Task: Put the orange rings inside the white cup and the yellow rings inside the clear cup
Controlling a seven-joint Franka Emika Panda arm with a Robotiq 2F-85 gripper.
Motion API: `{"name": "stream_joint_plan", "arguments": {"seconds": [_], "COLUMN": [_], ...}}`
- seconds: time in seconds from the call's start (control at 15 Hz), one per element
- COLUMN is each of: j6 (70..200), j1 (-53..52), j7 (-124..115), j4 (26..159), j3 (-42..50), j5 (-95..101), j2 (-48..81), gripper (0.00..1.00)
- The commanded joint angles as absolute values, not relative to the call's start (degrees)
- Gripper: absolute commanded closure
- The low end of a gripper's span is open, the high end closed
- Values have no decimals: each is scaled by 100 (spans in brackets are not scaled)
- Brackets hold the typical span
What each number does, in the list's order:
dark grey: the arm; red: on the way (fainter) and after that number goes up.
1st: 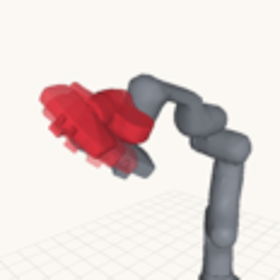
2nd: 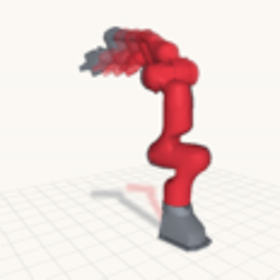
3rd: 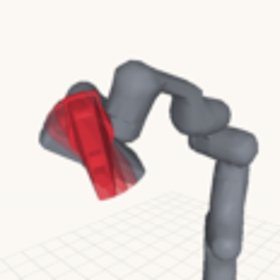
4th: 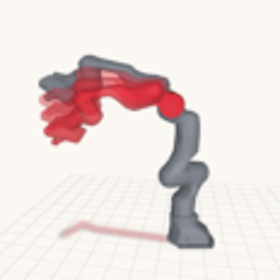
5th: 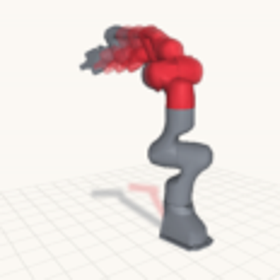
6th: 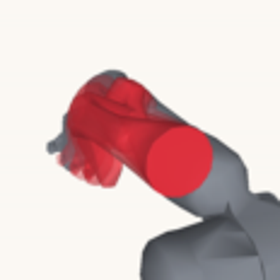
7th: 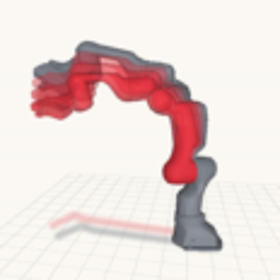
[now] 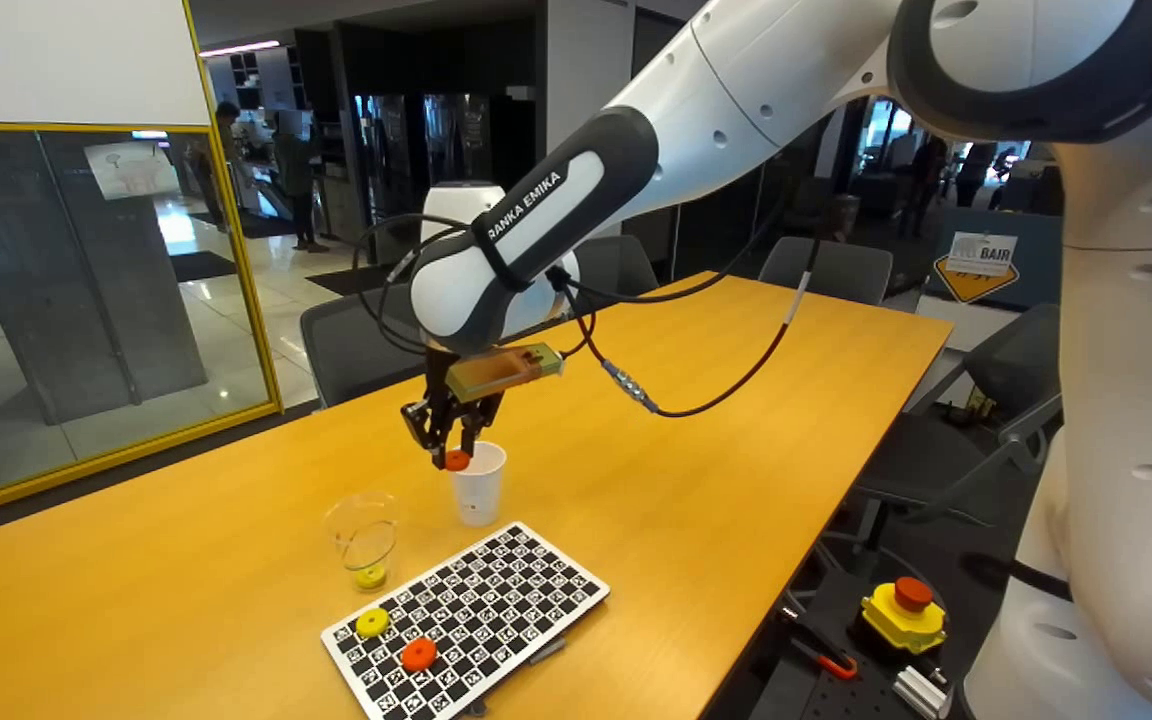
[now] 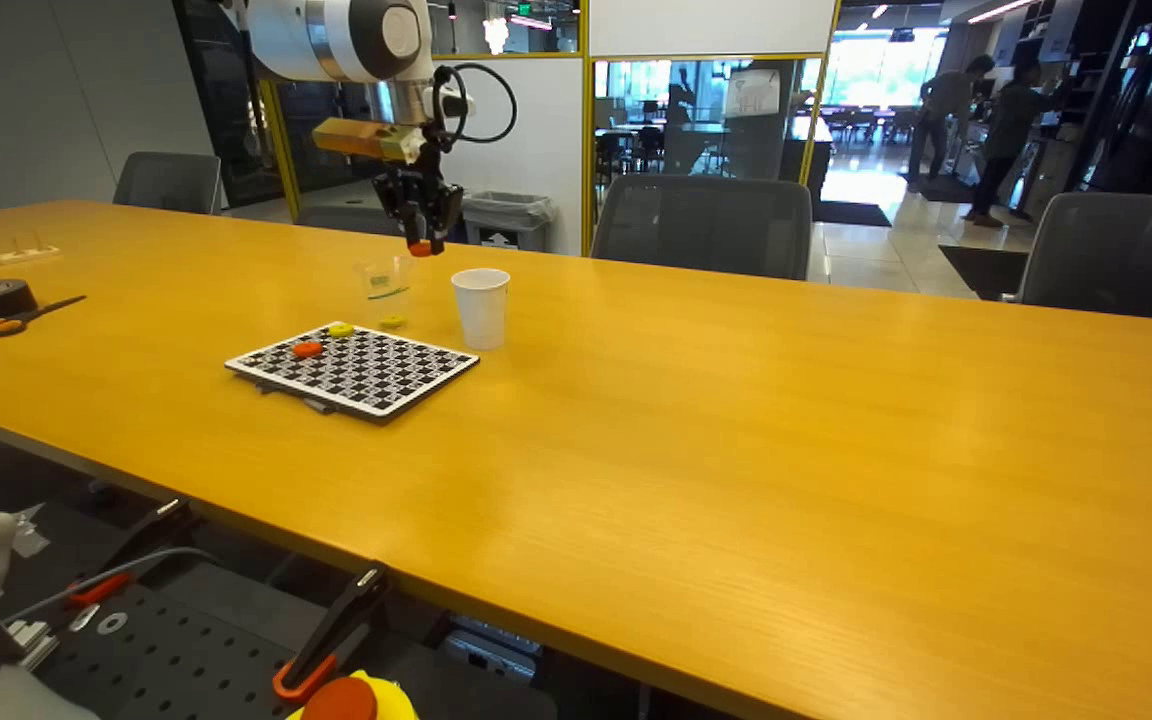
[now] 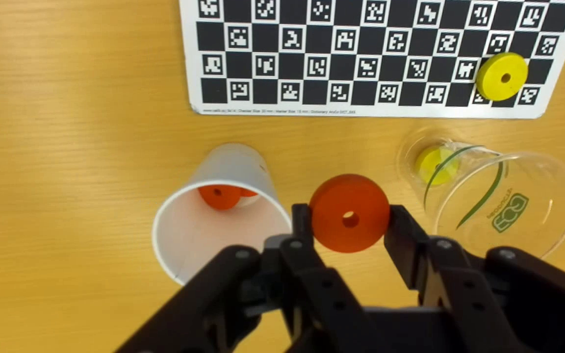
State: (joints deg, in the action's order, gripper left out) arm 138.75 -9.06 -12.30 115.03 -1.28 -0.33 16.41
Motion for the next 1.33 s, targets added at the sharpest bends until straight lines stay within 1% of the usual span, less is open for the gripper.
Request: {"name": "stream_joint_plan", "arguments": {"seconds": [0.0,0.47,1.2,1.27], "j6": [13667,13336,12979,12969], "j1": [-695,-452,-344,-327], "j7": [-1165,-987,-851,-853], "j4": [11426,10943,10108,10076], "j3": [-113,-120,-113,-115], "j5": [-8,-69,-132,-153], "j2": [1554,1919,2624,2661], "gripper": [76,77,76,44]}}
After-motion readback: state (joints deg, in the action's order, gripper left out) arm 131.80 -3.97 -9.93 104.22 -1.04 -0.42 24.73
